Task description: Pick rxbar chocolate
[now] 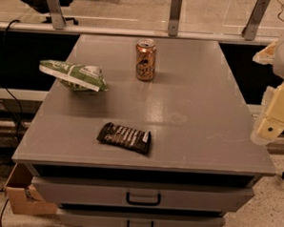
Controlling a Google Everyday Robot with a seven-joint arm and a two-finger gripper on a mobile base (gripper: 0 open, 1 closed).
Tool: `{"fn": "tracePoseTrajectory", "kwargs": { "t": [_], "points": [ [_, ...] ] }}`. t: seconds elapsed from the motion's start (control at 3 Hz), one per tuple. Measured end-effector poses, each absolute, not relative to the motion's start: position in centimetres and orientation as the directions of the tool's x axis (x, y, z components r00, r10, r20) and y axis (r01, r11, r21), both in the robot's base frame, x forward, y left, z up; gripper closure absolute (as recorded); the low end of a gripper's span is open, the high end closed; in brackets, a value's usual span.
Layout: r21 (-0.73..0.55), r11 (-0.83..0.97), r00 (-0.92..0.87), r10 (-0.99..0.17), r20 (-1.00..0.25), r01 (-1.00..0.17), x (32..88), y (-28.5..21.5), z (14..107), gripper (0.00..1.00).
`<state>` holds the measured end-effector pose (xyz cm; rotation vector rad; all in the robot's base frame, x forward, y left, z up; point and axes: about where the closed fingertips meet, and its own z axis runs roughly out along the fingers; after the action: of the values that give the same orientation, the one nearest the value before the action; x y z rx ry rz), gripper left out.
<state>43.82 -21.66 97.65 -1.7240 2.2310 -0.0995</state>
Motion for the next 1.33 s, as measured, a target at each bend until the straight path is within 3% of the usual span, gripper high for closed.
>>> {"fn": "tracePoseTrajectory", "kwargs": {
  "t": [0.67, 1.33],
  "points": [
    [-0.204, 0.286, -0.245, -0.948, -0.205, -0.936, 43.7, -19.1, 96.4, 0.00],
    [-0.106, 0.250, -0.222, -0.949, -0.225, -0.962, 43.3, -8.7, 90.6, 0.00]
  ]
}}
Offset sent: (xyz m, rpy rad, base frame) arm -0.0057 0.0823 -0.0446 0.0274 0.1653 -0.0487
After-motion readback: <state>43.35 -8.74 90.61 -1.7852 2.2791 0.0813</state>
